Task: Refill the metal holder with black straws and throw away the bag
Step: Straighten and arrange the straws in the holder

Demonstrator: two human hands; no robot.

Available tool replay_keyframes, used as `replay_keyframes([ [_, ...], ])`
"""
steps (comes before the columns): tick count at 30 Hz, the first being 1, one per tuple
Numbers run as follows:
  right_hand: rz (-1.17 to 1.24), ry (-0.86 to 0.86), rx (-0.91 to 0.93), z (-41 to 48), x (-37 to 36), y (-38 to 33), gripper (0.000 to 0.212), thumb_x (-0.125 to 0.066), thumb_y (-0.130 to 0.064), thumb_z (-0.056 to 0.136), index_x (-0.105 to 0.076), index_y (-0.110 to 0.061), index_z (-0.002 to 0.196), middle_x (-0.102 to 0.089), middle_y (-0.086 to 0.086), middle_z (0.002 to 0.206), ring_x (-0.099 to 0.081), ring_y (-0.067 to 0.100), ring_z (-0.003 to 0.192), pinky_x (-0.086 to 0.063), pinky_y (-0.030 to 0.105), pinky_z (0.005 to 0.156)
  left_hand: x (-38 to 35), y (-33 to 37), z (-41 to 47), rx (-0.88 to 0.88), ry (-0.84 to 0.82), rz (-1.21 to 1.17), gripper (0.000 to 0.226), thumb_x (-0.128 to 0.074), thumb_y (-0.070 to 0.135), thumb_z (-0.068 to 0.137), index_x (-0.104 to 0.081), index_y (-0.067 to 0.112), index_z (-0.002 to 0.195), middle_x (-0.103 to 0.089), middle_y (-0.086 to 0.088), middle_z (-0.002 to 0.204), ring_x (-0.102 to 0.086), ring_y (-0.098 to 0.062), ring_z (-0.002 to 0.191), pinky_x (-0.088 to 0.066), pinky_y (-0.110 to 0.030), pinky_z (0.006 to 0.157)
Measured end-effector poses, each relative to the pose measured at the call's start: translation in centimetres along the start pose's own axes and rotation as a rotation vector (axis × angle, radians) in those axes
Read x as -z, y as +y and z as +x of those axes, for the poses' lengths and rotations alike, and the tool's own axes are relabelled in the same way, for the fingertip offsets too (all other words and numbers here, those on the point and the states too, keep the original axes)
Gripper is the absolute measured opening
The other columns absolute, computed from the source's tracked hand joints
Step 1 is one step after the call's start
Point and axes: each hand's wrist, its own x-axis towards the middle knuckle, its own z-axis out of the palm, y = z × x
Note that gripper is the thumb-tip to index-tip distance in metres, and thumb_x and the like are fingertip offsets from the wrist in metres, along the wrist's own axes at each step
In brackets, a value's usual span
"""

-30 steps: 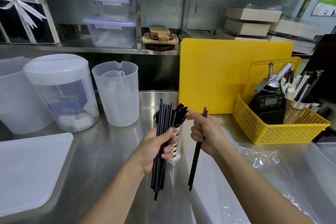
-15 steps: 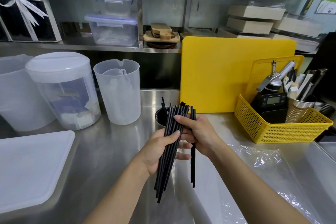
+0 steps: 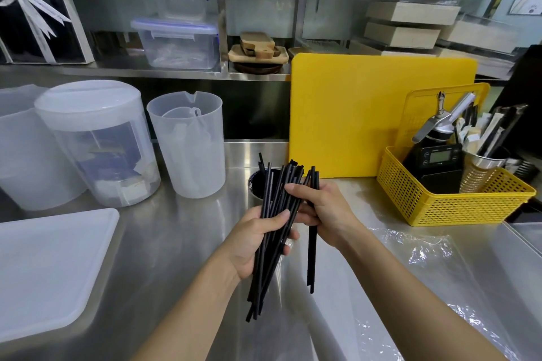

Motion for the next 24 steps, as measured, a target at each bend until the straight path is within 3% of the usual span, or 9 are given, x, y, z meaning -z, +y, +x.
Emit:
replay_keyframes([
  [2,-0.008,0.002,0.021,0.1,0.1,0.2,0.004,-0.062,-0.005,0.084,-0.064,-0.003,0.081,-0.067,0.000,0.055,-0.053,0.006,0.035,-0.035,0.013,0.032,0.3,-0.1,0.0,0.005,-0.004,0.020,0.022,-0.064,0.020,0.079,-0.063,0.007,0.097,-0.071,-0.010,0.082,-0.062,-0.016,0.060,-0.048,-0.026,0.047],
  [5,-0.049,0.011,0.031,0.3,0.4,0.6,0.005,-0.065,-0.009,0.082,-0.066,-0.007,0.077,-0.062,0.000,0.052,-0.039,0.007,0.030,-0.026,0.014,0.031,0.5,0.0,0.0,0.013,-0.060,0.001,0.019,-0.061,0.020,0.083,-0.063,0.007,0.097,-0.071,-0.014,0.090,-0.057,-0.013,0.057,-0.042,-0.021,0.042],
  [9,-0.004,0.016,0.038,0.3,0.3,0.5,0.004,-0.063,-0.003,0.082,-0.064,-0.005,0.078,-0.067,0.005,0.061,-0.050,0.005,0.034,-0.033,0.012,0.032,0.7,-0.2,0.2,0.002,-0.053,0.001,0.018,-0.062,0.020,0.083,-0.065,0.008,0.096,-0.071,-0.016,0.094,-0.058,-0.013,0.058,-0.043,-0.022,0.043],
  [12,-0.056,0.016,0.059,0.5,0.7,0.7,0.010,-0.067,-0.008,0.079,-0.065,-0.015,0.073,-0.057,-0.002,0.052,-0.030,0.006,0.033,-0.022,0.015,0.033,0.7,-0.3,0.3,0.008,-0.059,-0.012,0.022,-0.062,0.019,0.082,-0.062,0.007,0.100,-0.071,-0.014,0.092,-0.055,-0.011,0.056,-0.042,-0.020,0.043],
  [15,-0.069,0.018,0.069,0.5,0.9,0.5,0.006,-0.074,-0.023,0.071,-0.068,-0.022,0.071,-0.050,-0.003,0.052,-0.023,0.007,0.038,-0.019,0.017,0.035,0.8,-0.2,0.2,0.003,-0.071,0.000,0.020,-0.060,0.018,0.084,-0.065,0.009,0.101,-0.070,-0.013,0.094,-0.054,-0.010,0.057,-0.041,-0.019,0.043],
  [18,-0.077,-0.006,0.094,0.4,1.0,0.3,0.010,-0.073,-0.028,0.070,-0.068,-0.024,0.063,-0.054,-0.010,0.047,-0.028,0.003,0.035,-0.021,0.014,0.035,0.7,-0.1,0.2,0.020,-0.106,0.010,0.026,-0.059,0.017,0.085,-0.060,0.006,0.109,-0.069,-0.013,0.095,-0.053,-0.010,0.057,-0.040,-0.019,0.043],
  [21,-0.055,-0.015,0.101,0.4,1.1,0.4,0.034,-0.065,-0.011,0.082,-0.065,-0.024,0.051,-0.055,-0.010,0.041,-0.045,0.001,0.033,-0.031,0.010,0.034,0.6,-0.1,0.1,0.041,-0.113,0.031,0.030,-0.059,0.016,0.084,-0.058,0.004,0.111,-0.070,-0.012,0.093,-0.054,-0.011,0.058,-0.042,-0.020,0.044],
  [24,-0.038,-0.005,0.085,0.3,1.1,0.5,0.044,-0.061,-0.003,0.084,-0.063,-0.022,0.044,-0.054,-0.009,0.039,-0.050,0.001,0.034,-0.034,0.009,0.035,0.5,-0.3,0.0,0.043,-0.110,0.042,0.026,-0.059,0.016,0.083,-0.060,0.006,0.108,-0.071,-0.011,0.092,-0.054,-0.012,0.059,-0.042,-0.020,0.045],
])
